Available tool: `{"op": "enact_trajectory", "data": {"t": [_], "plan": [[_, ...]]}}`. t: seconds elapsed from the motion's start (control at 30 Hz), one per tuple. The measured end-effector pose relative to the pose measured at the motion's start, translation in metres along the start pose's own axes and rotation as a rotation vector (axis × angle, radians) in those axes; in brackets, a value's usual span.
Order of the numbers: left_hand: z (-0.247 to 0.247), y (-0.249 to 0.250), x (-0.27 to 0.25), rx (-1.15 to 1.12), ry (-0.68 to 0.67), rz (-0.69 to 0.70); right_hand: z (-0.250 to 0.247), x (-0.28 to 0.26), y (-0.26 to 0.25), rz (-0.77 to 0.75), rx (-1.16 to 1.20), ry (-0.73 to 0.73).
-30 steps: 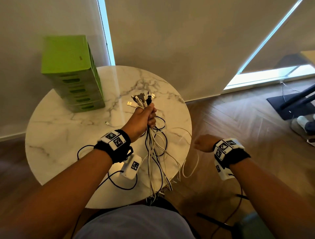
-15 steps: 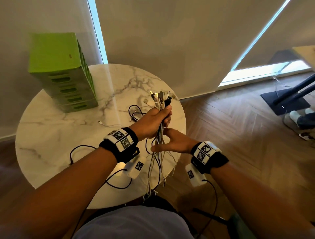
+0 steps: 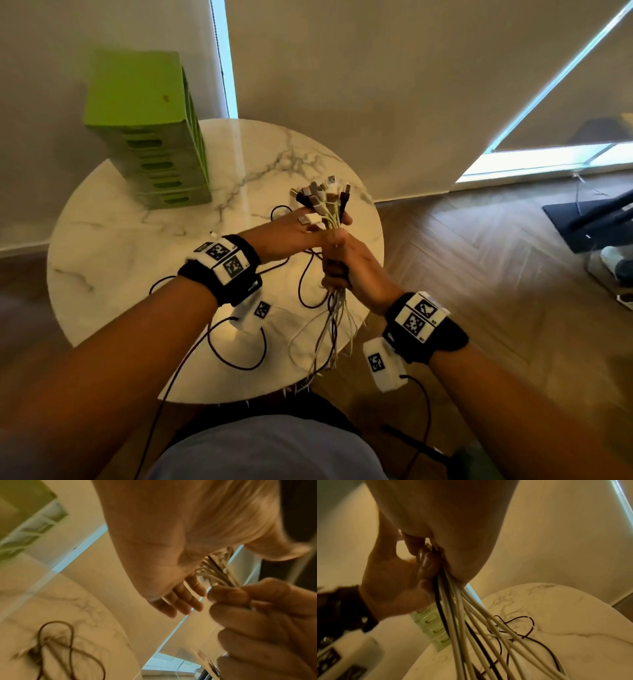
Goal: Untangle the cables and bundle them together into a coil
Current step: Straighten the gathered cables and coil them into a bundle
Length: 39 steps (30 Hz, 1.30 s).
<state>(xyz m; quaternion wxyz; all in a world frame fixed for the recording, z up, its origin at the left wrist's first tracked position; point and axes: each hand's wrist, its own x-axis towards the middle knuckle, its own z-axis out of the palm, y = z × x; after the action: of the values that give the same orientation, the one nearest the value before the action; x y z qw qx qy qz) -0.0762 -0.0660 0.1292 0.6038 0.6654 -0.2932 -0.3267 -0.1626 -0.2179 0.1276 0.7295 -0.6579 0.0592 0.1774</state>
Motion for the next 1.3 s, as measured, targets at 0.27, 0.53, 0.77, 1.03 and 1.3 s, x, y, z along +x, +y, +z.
{"op": "enact_trajectory", "data": {"t": [0.27,0.53,0.77,1.03,1.3], "plan": [[0.055,-0.040,-0.009,0.136,-0.367,-0.296,-0.004,0.000,-0.046,0.054,-0.132,-0.168],[0.043,-0.056,-0.038,-0.124,-0.205,-0.374,0.020,0.042,-0.070,0.116,-0.173,-0.252],[0.000,-0.058,-0.120,-0.310,0.078,-0.425,0.105,0.080,-0.070,0.121,-0.143,-0.467],[-0.048,-0.074,-0.230,0.084,0.759,-0.590,0.228,0.108,-0.057,0.023,-0.172,-0.648],[-0.077,-0.101,-0.327,0.495,1.551,-0.577,0.321,0.100,-0.041,0.067,-0.193,-0.800]]}}
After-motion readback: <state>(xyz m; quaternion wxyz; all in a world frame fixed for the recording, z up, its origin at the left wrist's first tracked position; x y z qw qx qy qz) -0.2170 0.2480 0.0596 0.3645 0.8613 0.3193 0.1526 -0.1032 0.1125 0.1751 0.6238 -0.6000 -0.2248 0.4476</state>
